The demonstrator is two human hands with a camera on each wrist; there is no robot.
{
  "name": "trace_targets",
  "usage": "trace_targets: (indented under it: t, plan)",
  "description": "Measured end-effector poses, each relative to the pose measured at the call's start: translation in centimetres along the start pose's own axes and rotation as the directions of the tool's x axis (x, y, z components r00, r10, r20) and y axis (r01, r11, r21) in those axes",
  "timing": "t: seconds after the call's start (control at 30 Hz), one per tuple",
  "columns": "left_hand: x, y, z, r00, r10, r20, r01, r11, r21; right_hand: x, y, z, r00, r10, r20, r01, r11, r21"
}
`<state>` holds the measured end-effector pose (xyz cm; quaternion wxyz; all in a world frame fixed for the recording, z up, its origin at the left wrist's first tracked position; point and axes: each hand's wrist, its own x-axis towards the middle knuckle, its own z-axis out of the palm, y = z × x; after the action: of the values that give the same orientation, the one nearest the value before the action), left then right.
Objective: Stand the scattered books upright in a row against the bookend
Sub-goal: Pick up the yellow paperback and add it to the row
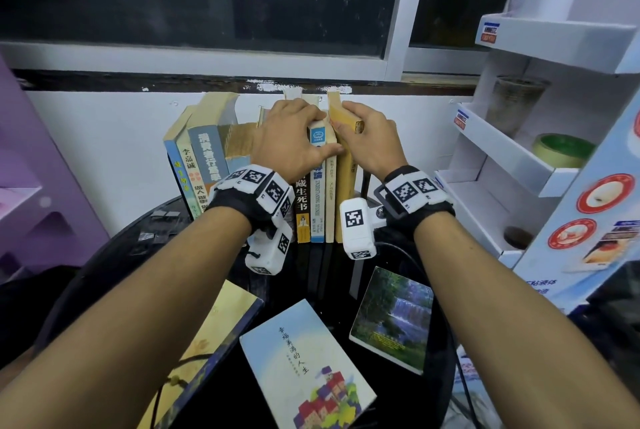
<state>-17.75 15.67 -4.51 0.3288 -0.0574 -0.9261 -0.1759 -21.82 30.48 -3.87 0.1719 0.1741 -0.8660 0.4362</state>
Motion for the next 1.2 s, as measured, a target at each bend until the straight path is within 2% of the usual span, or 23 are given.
trace_targets:
  t: [0.23,0.47,0.63,0.77,1.03,1.2]
  plan:
    - [-0.1,0.1,-0.1,1.0,-0.015,-0.002,0.015,1.0,0.018,-0.1,0.1,0.2,0.999,-0.021,0.035,0.021,1.0,0.008]
    - [-0.1,0.4,-0.1,1.0,-0.023,0.007,0.023,0.999,0.037,-0.2,0.2,0.4,0.998,0.018,-0.06,-0.016,0.999,0.034]
    - [-0.1,0.5,-0.1,1.0,-0.017,0.014,0.016,0.999,0.038,-0.1,0.1,0.7,0.998,0.008,-0.066,-0.005,0.999,0.045]
    - [-0.2,0.3,-0.1,1.0,-0.014,0.009,0.014,0.999,0.029,-0.3,-0.4,0.8,1.0,0.013,-0.014,-0.012,0.998,0.063]
    - [-0.4,0.4,0.0,1.0,-0.003,-0.013,0.003,1.0,0.031,-1.6,-0.2,0.2,0.995,0.008,0.096,-0.028,0.977,0.214]
    - [-0.4,0.5,-0.2,1.0,0.008,0.003,-0.008,1.0,0.028,-2.6,0.5,0.2,0.993,0.028,0.116,-0.061,0.956,0.288]
